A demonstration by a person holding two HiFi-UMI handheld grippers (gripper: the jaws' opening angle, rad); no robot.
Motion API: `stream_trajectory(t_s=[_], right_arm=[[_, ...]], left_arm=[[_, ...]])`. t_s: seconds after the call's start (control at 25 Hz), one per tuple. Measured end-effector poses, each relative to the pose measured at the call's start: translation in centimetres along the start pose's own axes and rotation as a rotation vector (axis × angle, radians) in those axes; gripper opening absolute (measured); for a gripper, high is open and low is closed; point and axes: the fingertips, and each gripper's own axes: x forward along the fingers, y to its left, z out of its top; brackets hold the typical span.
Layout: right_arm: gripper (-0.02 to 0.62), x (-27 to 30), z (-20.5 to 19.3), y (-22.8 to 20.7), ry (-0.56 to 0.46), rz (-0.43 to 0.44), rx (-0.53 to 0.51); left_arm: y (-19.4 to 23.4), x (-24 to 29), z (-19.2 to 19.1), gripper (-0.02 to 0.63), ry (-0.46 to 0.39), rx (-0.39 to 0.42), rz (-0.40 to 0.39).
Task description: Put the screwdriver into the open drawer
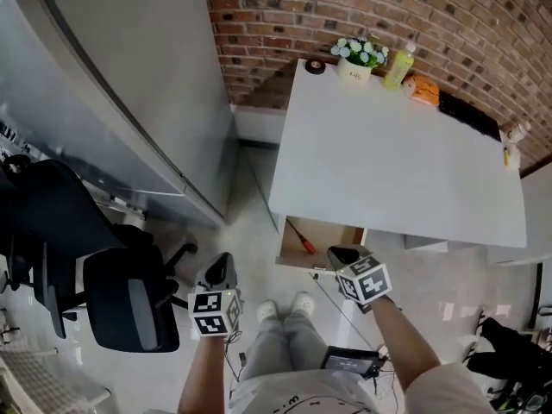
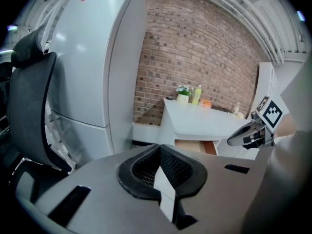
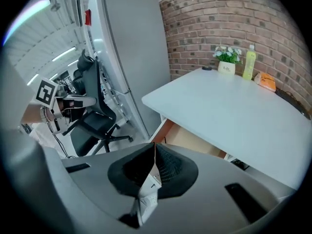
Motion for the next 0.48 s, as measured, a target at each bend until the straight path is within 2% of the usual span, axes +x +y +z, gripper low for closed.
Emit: stream_trajectory(t_s=[0.24,0.48], right_arm=[[0.018,-4.5,3.3,1.0,-0.125,-0.023,-0.065],[0.018,-10.5,7.5,1.7,-0.300,-0.084,-0.085]], left_arm=[[-1.1,-2.3,3.6,0.012,-0.072,0.044,-0.023],[-2.2,-4.6,7.9,0.012,-0.162,0.104,-0.042]])
